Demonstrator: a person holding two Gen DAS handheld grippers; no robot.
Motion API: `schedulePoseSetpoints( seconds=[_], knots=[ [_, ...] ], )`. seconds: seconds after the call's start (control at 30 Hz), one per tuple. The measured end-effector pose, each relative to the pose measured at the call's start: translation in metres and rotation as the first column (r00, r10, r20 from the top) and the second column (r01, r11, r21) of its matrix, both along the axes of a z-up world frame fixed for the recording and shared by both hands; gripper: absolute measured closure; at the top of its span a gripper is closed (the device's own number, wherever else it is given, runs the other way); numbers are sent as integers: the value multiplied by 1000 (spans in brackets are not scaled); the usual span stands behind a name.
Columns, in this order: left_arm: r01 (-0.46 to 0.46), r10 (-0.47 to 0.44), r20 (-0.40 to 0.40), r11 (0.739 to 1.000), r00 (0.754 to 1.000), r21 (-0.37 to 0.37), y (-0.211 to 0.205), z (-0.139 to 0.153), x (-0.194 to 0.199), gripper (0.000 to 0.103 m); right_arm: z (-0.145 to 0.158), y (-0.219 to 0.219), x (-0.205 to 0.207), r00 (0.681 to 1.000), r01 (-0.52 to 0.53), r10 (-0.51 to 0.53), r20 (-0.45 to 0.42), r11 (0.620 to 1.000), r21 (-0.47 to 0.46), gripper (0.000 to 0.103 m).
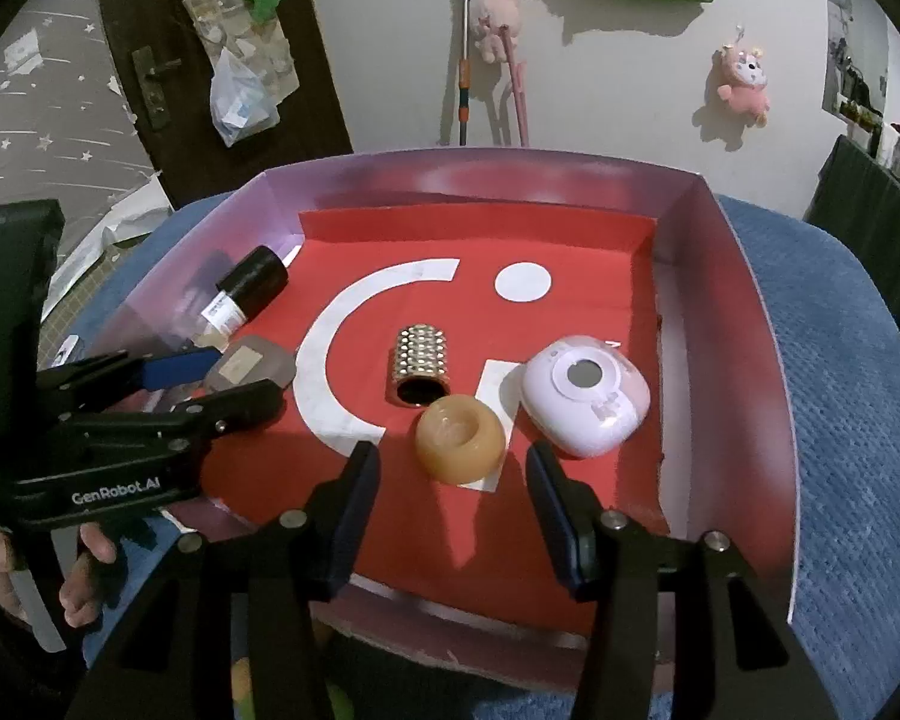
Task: Organize rigid objects
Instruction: 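Open the left tool to release the grey case while the right tool releases the ring, then withdraw both tools from the box toward the remaining toys on the table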
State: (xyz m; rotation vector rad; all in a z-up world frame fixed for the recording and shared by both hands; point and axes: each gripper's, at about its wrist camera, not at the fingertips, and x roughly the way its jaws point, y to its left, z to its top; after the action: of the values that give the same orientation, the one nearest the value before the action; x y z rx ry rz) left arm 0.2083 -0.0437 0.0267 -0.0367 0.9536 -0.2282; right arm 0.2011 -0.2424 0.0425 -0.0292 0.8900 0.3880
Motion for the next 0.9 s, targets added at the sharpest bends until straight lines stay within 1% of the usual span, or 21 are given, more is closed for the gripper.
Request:
schedulePoseSetpoints(
  seconds=[0.1, 0.27, 0.37, 0.47, 0.67, 0.73, 0.77, 0.9],
  knots=[
    [2, -2, 4, 1000, 1000, -1, -1, 1, -2, 30, 3, -1, -4, 1000, -2, 2, 10, 1000, 2, 45],
    [4, -4, 4, 1000, 1000, -3, -2, 3, -2, 29, 7, -3, -11, 1000, -4, 4, 19, 1000, 15, 44],
    [13, -13, 4, 1000, 1000, -12, -4, 4, -4, 23, 10, -6, -16, 1000, -5, 5, 26, 1000, 26, 43],
    [21, -21, 8, 1000, 1000, -14, -7, 6, -6, 18, 14, -6, -21, 999, -13, 11, 34, 999, 38, 38],
    [25, -25, 15, 1000, 1000, -18, -8, 10, -9, 15, 22, -8, -32, 998, -22, 19, 54, 998, 59, 36],
    [28, -27, 16, 999, 999, -19, -10, 10, -10, 12, 25, -9, -35, 998, -22, 18, 62, 998, 66, 30],
    [30, -30, 16, 999, 999, -22, -11, 11, -11, 10, 26, -10, -36, 998, -21, 17, 66, 997, 68, 29],
    [38, -37, 22, 999, 999, -21, -13, 13, -14, 7, 30, -12, -40, 997, -20, 14, 76, 996, 85, 29]
  ],
)
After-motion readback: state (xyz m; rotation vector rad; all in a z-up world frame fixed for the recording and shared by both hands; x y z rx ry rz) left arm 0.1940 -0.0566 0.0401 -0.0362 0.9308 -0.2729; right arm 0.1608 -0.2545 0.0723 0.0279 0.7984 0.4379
